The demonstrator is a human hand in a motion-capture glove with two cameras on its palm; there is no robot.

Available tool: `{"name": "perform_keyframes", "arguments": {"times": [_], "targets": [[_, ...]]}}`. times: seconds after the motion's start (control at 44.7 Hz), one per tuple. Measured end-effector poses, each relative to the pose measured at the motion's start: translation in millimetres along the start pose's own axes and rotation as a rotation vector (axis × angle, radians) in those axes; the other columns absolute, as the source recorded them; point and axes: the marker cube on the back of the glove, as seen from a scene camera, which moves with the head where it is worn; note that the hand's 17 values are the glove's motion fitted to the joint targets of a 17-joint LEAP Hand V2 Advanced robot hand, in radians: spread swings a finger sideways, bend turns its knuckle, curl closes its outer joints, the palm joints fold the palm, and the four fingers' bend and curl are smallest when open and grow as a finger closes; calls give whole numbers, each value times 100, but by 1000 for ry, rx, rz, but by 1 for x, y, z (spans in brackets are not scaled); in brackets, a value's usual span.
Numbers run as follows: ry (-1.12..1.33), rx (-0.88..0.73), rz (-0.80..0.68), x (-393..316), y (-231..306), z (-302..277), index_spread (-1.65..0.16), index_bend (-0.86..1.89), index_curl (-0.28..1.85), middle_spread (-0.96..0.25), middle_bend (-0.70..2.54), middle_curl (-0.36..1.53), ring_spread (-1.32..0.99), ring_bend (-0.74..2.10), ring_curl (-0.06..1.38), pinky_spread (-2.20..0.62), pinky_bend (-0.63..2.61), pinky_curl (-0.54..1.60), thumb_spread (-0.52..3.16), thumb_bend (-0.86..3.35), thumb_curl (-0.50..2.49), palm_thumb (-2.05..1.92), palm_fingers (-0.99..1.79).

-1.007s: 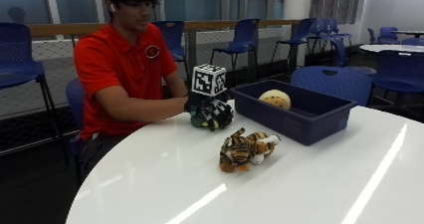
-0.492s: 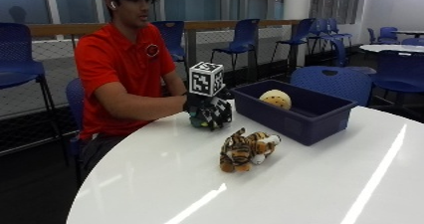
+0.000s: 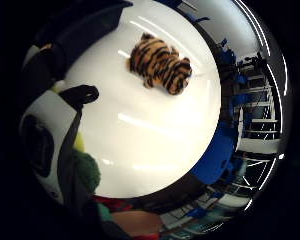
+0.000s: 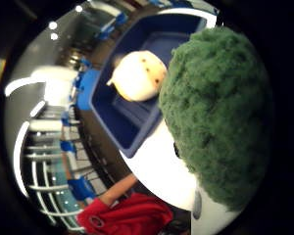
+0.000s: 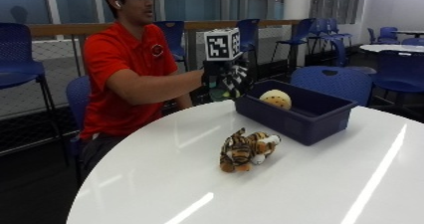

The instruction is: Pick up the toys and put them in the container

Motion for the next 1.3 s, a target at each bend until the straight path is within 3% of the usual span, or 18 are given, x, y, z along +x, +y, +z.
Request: {"name": "perform_keyframes", "arguments": {"times": [0.313, 0.425, 0.626, 0.783, 0.917, 1.074, 1.186, 1.298], "targets": [[31, 61, -59, -32, -48, -58, -49, 22, 81, -49, 64, 75, -58, 76, 50, -45, 93, 40, 62, 10, 91, 71, 98], [37, 73, -149, -45, -68, -70, -50, 21, 86, -50, 63, 77, -58, 76, 51, -45, 94, 40, 61, 8, 93, 70, 98], [-31, 84, -98, -87, -105, -88, -52, 18, 93, -51, 62, 81, -58, 75, 53, -45, 94, 40, 60, 6, 97, 69, 96], [62, 153, -92, -100, -124, -98, -53, 16, 98, -52, 59, 83, -58, 72, 53, -44, 96, 40, 63, 3, 98, 67, 87], [14, 125, -213, -121, -130, -99, -53, 14, 99, -53, 56, 84, -57, 71, 52, -43, 100, 40, 67, 2, 99, 66, 83], [22, 86, -168, -129, -138, -89, -53, 12, 99, -54, 53, 85, -57, 69, 52, -42, 105, 40, 72, 0, 99, 66, 79], [24, 32, -76, -134, -140, -80, -51, 10, 96, -53, 47, 83, -50, 67, 52, -32, 103, 42, 83, -2, 96, 61, 44], [30, -40, -30, -123, -137, -73, -48, 14, 90, -42, 27, 75, -35, 49, 50, -17, 113, 45, 102, -7, 85, 41, -2]]}}
